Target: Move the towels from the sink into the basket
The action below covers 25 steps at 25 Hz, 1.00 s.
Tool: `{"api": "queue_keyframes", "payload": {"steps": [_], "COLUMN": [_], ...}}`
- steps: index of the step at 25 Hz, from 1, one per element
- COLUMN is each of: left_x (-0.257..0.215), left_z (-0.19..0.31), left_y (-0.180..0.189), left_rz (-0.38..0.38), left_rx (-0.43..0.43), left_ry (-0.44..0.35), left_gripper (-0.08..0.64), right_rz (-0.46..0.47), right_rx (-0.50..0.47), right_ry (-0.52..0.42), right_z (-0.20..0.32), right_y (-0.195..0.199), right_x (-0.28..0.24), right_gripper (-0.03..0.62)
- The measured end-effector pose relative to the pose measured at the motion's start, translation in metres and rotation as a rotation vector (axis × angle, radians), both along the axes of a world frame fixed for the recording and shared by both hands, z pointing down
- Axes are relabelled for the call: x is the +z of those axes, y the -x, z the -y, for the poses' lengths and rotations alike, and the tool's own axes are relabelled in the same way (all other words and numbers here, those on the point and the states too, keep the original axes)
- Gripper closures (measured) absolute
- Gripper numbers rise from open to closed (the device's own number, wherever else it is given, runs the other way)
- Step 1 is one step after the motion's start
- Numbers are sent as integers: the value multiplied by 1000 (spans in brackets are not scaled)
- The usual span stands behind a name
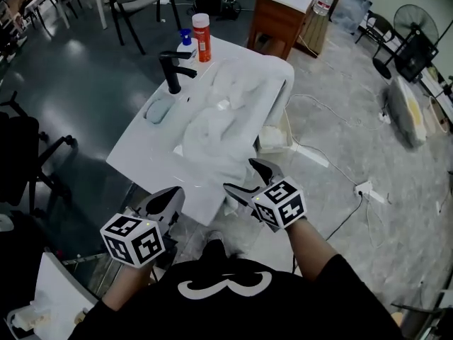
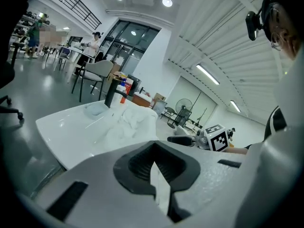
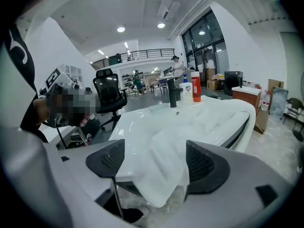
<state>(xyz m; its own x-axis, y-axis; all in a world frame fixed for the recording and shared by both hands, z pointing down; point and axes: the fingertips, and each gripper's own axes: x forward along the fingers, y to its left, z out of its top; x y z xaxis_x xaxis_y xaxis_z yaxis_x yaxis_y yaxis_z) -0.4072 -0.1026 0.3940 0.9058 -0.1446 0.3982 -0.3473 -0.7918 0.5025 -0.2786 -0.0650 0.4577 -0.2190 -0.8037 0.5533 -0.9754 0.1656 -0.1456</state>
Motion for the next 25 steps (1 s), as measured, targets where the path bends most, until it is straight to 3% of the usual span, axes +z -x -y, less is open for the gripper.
{"api": "queue_keyframes", "payload": {"steps": [7, 11, 16, 19, 25], "left_x": [15, 23, 30, 34, 40], "left_z": [32, 42, 49, 51, 48], "left_y": [-3, -7, -14, -20, -34], "left_rz": [12, 15, 17, 14, 36], "left_rx": [22, 34, 41, 46, 73], "left_ry": [15, 27, 46, 60, 67], "left_gripper": [555, 555, 555, 555, 555], "right_rz": [-61, -87, -184, -188, -146], "right_rx": [15, -5, -33, -44, -31], "right_ry": [84, 113, 150, 158, 156], "right_z": [26, 37, 42, 42, 45], "right_y": [-15, -17, -21, -20, -27], "right_x": [37, 55, 67, 69, 67], "right_gripper": [210, 210, 212, 225, 395]}}
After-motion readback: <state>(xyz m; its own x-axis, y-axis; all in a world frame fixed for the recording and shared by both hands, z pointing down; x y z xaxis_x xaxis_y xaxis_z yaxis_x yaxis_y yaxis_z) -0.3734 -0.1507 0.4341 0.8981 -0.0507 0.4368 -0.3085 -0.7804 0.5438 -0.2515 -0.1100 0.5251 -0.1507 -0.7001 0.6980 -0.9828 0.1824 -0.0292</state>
